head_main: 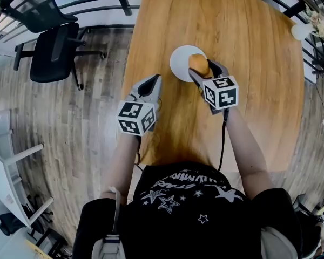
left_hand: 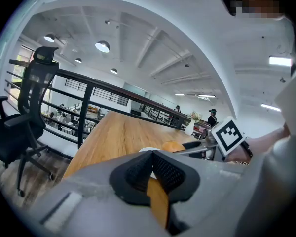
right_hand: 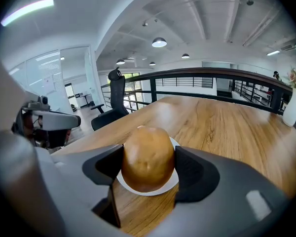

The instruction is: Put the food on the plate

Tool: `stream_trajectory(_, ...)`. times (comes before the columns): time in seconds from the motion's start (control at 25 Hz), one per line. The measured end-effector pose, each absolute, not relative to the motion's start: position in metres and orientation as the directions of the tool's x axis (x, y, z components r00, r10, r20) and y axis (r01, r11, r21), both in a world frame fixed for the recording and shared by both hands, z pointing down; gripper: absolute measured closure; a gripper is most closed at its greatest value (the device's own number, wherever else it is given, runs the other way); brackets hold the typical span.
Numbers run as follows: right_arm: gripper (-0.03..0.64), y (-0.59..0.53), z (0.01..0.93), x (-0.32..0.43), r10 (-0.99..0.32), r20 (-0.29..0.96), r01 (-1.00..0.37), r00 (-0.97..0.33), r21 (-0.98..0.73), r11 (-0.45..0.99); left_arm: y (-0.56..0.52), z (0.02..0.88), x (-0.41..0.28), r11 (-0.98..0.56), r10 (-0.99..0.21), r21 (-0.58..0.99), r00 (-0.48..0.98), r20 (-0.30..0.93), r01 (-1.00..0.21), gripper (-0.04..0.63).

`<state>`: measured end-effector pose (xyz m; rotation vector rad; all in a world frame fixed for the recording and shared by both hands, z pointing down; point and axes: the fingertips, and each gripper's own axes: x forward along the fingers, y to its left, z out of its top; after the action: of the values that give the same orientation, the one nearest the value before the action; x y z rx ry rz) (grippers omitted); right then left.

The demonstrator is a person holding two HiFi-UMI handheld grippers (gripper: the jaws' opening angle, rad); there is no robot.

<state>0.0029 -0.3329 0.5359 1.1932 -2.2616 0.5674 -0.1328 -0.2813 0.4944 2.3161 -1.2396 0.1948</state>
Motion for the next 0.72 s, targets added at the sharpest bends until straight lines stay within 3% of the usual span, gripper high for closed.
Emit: stream_trajectory(0.72,0.285,-0.344,0.567,-0.017,-0.593,0.663,-0.783,-0.457,0.017,0.622,-0.282,0.509,-0.131,-0.436,-0.73,0.379,0.567,0.382,-0.816,0.594)
